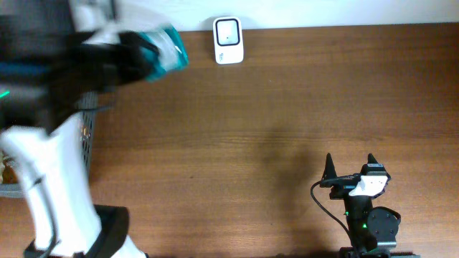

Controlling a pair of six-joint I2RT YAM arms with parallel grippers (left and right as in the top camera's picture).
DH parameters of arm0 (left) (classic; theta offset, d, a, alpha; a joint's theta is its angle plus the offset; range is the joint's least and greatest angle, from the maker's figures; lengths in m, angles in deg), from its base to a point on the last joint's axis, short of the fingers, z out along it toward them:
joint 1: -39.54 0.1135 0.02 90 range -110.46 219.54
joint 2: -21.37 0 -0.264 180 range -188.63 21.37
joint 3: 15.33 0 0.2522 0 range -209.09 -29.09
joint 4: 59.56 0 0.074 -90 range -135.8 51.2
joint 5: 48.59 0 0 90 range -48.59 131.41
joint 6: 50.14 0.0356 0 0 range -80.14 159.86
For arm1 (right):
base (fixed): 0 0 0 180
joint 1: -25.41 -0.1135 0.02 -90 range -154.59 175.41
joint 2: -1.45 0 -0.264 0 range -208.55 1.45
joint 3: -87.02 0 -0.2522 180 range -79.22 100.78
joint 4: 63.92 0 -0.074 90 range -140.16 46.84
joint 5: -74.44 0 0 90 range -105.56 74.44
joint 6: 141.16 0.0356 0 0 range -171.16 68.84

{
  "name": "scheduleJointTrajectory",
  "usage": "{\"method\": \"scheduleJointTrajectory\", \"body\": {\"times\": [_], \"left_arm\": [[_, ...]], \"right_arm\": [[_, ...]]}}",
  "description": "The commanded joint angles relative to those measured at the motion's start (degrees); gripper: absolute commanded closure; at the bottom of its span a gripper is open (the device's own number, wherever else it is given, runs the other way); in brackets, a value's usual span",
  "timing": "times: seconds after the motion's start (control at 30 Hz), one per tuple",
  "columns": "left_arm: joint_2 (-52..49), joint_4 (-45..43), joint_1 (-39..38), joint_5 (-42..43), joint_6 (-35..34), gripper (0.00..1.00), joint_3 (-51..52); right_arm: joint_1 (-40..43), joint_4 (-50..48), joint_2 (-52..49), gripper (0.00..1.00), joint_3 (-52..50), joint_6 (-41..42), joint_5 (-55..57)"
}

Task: Scan the item barcode
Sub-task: 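Grasp the teal mouthwash bottle with the left gripper and lift out, then place the mouthwash bottle on the table near the scanner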

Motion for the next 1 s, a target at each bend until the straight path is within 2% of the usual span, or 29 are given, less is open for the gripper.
{"method": "scheduleJointTrajectory", "body": {"times": [0.0, 0.17, 0.2, 0.33, 0.47, 0.6, 0.7, 0.9, 0.97], "left_arm": [[-0.4, -4.2, -8.9, -13.6, 0.8, 1.00, 15.3], [-0.4, -24.1, -14.8, -16.2, 0.6, 1.00, 41.2], [-0.4, -30.8, -15.4, -16.2, 0.0, 1.00, 47.8], [-0.4, -44.0, -15.4, -15.5, -3.4, 1.00, 58.5], [-0.4, -53.9, -16.1, -8.9, -4.3, 1.00, 62.8], [-0.5, -55.9, -18.7, -10.1, -4.3, 1.00, 63.0], [-0.8, -55.2, -21.4, -14.6, -4.3, 1.00, 63.0], [-3.3, -54.2, -26.5, -16.0, -4.3, 0.99, 63.0], [-4.3, -54.2, -27.2, -16.2, -4.3, 0.88, 63.0]], "right_arm": [[0.3, 0.2, 0.4, 0.02, -0.5, 0.0, 0.5], [0.3, 0.2, 0.4, 0.02, -0.5, 0.0, 0.5], [0.3, 0.2, 0.4, 0.01, -0.5, 0.0, 0.5], [0.3, 0.2, 0.4, 0.02, -0.5, 0.0, 0.5], [0.3, 0.2, 0.4, 0.02, -0.5, 0.0, 0.5], [0.3, 0.2, 0.4, 0.02, -0.5, 0.0, 0.5], [0.3, 0.2, 0.4, 0.02, -0.5, 0.0, 0.5], [0.3, 0.2, 0.4, 0.02, -0.5, 0.0, 0.5], [0.3, 0.2, 0.4, 0.01, -0.5, 0.0, 0.5]]}}
